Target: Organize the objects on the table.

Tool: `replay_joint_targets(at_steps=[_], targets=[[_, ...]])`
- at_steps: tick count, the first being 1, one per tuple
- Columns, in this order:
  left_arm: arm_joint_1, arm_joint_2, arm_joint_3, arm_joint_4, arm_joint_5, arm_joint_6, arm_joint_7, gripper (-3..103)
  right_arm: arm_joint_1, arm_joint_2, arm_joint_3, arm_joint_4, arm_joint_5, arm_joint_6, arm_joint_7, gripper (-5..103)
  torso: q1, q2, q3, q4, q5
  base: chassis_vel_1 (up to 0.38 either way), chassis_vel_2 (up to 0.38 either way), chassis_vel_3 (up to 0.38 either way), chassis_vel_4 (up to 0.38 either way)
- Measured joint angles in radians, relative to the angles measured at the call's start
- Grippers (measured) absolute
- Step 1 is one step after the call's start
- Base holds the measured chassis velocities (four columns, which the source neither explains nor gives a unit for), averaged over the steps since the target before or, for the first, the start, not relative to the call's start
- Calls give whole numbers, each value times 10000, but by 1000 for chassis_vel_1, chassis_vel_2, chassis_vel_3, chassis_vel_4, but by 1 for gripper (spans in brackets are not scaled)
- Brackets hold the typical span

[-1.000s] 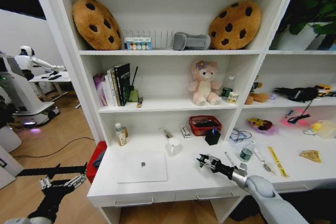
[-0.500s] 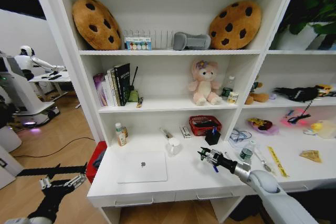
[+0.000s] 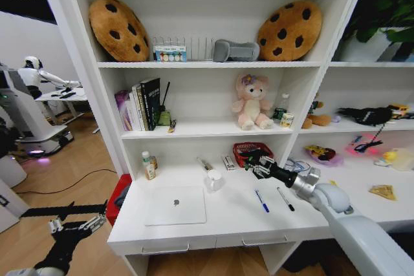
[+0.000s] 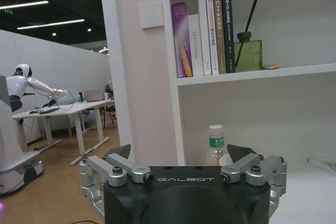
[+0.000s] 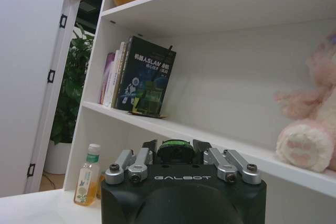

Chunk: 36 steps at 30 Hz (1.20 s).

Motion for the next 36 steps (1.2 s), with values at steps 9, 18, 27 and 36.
replay_joint_targets(at_steps=[9, 18, 27, 36], targets=[[0, 0, -1, 0, 0, 0, 1, 100, 1969, -168, -802, -431, 921, -643, 643, 37, 0, 0, 0, -2, 1, 0, 0, 0, 0], [0, 0, 0, -1, 0, 0, 1, 100, 5060, 555, -2881, -1733, 1003, -1646, 1799, 37, 1, 0, 1, -1, 0, 0, 0, 0, 0], [-1, 1, 0, 0, 0, -1, 1, 100, 7296, 1708, -4604, -3691, 492, -2181, 2872, 37, 1, 0, 2, 2, -1, 0, 0, 0, 0], [0, 0, 0, 0, 0, -1, 1, 100, 8762, 2788, -5592, -5595, -16, -2097, 2984, 37, -1, 1, 0, -2, -2, 0, 0, 0, 0]])
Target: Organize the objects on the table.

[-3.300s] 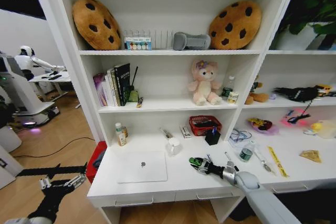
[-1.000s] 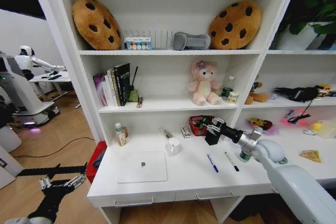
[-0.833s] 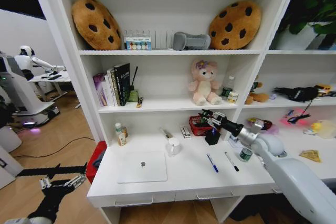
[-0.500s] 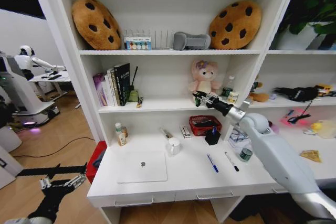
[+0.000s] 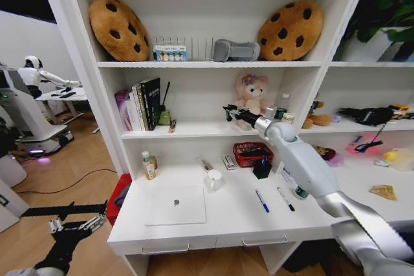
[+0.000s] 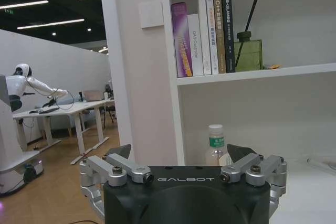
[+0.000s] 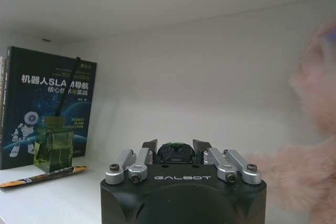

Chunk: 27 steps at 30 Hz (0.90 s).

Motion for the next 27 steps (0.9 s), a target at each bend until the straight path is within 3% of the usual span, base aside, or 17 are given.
replay_joint_targets(at_steps=[8, 12, 27], targets=[[0, 0, 0, 0, 0, 0, 0, 100, 104, 1254, -221, -1012, -814, 568, 233, 37, 0, -1, 0, 6, 1, 0, 0, 0, 0], [0, 0, 0, 0, 0, 0, 0, 100, 156, 1478, -306, -1215, -903, 727, 383, 37, 0, 0, 0, 2, 0, 0, 0, 0, 0], [0, 0, 0, 0, 0, 0, 0, 100, -401, 1060, 25, -680, -1124, 1046, 479, 37, 0, 0, -1, 0, 3, 0, 0, 0, 0]])
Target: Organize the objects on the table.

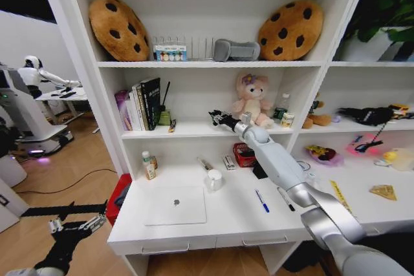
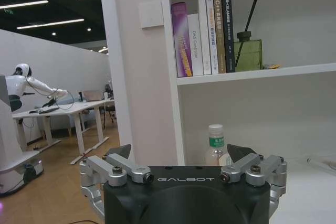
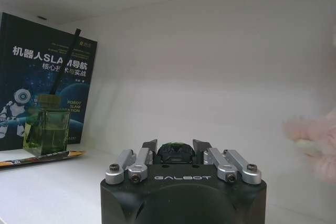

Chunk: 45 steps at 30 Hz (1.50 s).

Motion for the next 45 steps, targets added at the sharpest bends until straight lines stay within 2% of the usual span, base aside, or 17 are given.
replay_joint_targets(at_steps=[9, 23, 33, 34, 35, 36, 37, 38, 40, 43, 45], targets=[[0, 0, 0, 0, 0, 0, 0, 100, -586, -371, 363, 733, 8, -25, 109, 37, 0, 0, -1, 3, 0, 0, 0, 0, 0], [0, 0, 0, 0, 0, -1, 0, 100, -2312, -1327, 1094, 2428, 204, -190, 290, 37, 0, 0, -1, 0, -1, 0, 0, 0, 0], [0, 0, 0, 0, 0, 0, 0, 100, -2509, -1332, 1102, 2545, 203, -339, 474, 37, -1, 0, -1, 3, -2, 0, 0, 0, 0], [0, 1, 0, 0, 0, 0, 0, 100, -2506, -1330, 1082, 2549, 204, -425, 541, 33, 0, 0, 0, 3, -1, 0, 0, 0, 0], [0, 0, 0, 0, 0, 0, 0, 100, -2493, -1327, 1063, 2563, 211, -491, 636, 38, -1, 0, 0, 2, -1, 0, 0, 0, 0], [0, 0, 0, 0, 0, 0, 0, 100, -2493, -1327, 1063, 2563, 211, -491, 636, 38, -1, 0, 0, 2, -1, 0, 0, 0, 0], [0, 0, 0, 0, 0, 0, 0, 100, -2466, -1324, 1056, 2579, 226, -541, 739, 44, -1, 1, -1, 2, -2, 0, 0, 0, 0], [0, 0, 0, 0, 0, 0, 0, 100, -2466, -1324, 1056, 2579, 226, -541, 739, 44, -1, 1, -1, 2, -2, 0, 0, 0, 0], [0, 0, 0, 0, 0, 0, 0, 100, -2446, -1323, 1058, 2611, 256, -627, 838, 54, -1, 0, 0, 2, -2, 0, 0, 0, 0], [0, 0, 0, 0, 0, -1, 0, 100, -2446, -1329, 1061, 2629, 296, -645, 874, 60, 0, 0, 0, 2, -1, 0, 0, 0, 0], [0, 0, 0, 0, 0, 0, 0, 100, -2468, -1363, 1077, 2724, 440, -647, 930, 71, 0, 0, 0, 2, -1, 0, 0, 0, 0]])
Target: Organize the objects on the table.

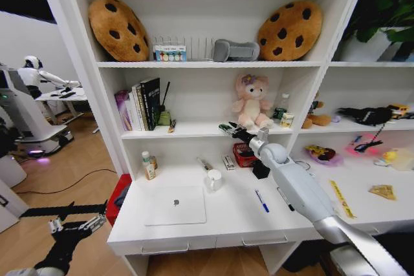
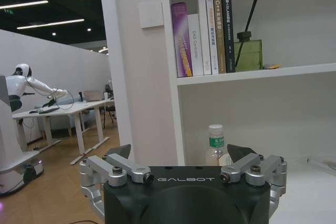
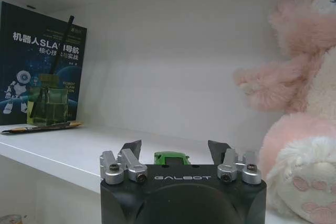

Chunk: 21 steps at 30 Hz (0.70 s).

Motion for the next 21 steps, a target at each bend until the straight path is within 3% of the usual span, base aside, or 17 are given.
replay_joint_targets(at_steps=[4, 7, 13, 15, 17, 18, 20, 21], targets=[[0, 0, 0, 0, 0, 0, 0, 100, -122, -154, 90, 352, 368, -36, 54, 82, 0, 0, 0, 2, 0, 0, 0, 0, 0], [0, 0, 0, 1, 0, 0, 1, 100, -701, -634, 483, 1579, 1223, -426, 242, 96, 0, 0, 0, -3, 1, 0, 0, 0, 0], [0, 0, 0, 0, 0, 0, 1, 100, -1986, -1304, 1363, 3754, 1910, -883, 709, 100, 0, 1, -1, 0, 0, 0, 0, 0, 0], [0, 0, -1, -1, 0, -1, 0, 100, -2620, -1534, 1676, 4502, 2030, -924, 1081, 100, -1, 1, -1, 0, -2, 0, 0, 0, 0], [0, 1, 0, 0, 0, 0, 0, 100, -3651, -1759, 2225, 5366, 1935, -1073, 1989, 100, -1, 1, -1, 2, 2, 0, 0, 0, 0], [0, 1, 0, 0, 0, 0, 0, 100, -3651, -1759, 2225, 5366, 1935, -1073, 1989, 100, -1, 1, -1, 2, 2, 0, 0, 0, 0], [0, 2, 0, 0, 0, -1, 0, 100, -5815, -1808, 3927, 6677, 1426, -1171, 2775, 100, -1, 1, -1, -2, 2, 0, 0, 0, 0], [0, 2, 0, 0, 0, -1, 0, 100, -5815, -1808, 3927, 6677, 1426, -1171, 2775, 100, -1, 1, -1, -2, 2, 0, 0, 0, 0]])
